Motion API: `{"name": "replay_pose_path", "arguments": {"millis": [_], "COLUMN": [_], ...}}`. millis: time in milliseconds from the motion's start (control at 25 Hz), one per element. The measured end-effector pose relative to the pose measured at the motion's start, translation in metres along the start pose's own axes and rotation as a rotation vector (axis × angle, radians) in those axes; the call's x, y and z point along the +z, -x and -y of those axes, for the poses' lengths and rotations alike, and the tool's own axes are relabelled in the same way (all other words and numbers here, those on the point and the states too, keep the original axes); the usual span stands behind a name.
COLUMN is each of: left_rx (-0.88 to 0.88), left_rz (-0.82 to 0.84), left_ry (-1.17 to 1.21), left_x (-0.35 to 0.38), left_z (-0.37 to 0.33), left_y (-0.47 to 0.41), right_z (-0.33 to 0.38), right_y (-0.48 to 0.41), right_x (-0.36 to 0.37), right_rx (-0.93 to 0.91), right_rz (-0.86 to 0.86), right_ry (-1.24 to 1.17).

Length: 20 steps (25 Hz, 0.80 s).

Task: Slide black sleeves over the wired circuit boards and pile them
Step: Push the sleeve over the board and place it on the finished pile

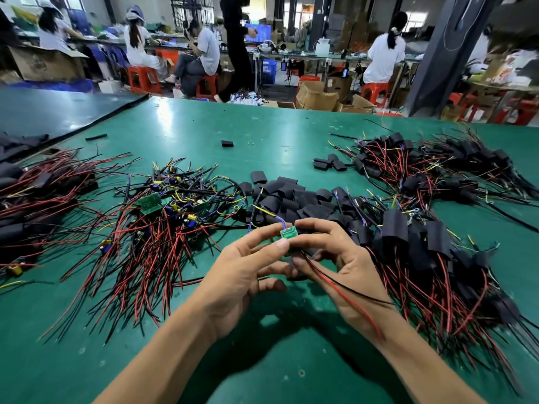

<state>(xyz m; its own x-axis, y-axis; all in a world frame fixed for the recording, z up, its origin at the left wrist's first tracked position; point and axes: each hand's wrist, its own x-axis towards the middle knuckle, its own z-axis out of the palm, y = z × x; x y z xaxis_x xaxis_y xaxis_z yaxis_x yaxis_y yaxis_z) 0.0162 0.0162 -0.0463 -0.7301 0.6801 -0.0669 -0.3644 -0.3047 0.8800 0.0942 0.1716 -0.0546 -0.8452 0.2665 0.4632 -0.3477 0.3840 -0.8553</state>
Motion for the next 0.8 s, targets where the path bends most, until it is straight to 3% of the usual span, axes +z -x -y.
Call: {"name": "replay_pose_path", "arguments": {"millis": [200,400,520,680,800], "left_rx": [0.086,0.141,0.139,0.121,0.102], "left_rz": [-0.042,-0.028,-0.156,-0.312,-0.392], "left_ry": [0.023,-0.004,0.044,0.035,0.008], "left_x": [0.0,-0.001,-0.003,-0.013,-0.017], "left_z": [-0.006,-0.008,-0.01,-0.013,-0.009], "left_y": [0.001,0.004,-0.001,-0.005,-0.008], "right_z": [-0.003,-0.005,-0.005,-0.016,-0.025], "right_y": [-0.001,0.001,-0.001,-0.002,0.001], "right_x": [0.003,0.008,0.007,0.003,-0.003], "right_rx": [0.021,0.194,0.272,0.332,0.205], "right_rz": [0.055,0.059,-0.008,-0.11,-0.048], "right_ry": [-0.131,-0.429,-0.527,-0.343,0.264]}}
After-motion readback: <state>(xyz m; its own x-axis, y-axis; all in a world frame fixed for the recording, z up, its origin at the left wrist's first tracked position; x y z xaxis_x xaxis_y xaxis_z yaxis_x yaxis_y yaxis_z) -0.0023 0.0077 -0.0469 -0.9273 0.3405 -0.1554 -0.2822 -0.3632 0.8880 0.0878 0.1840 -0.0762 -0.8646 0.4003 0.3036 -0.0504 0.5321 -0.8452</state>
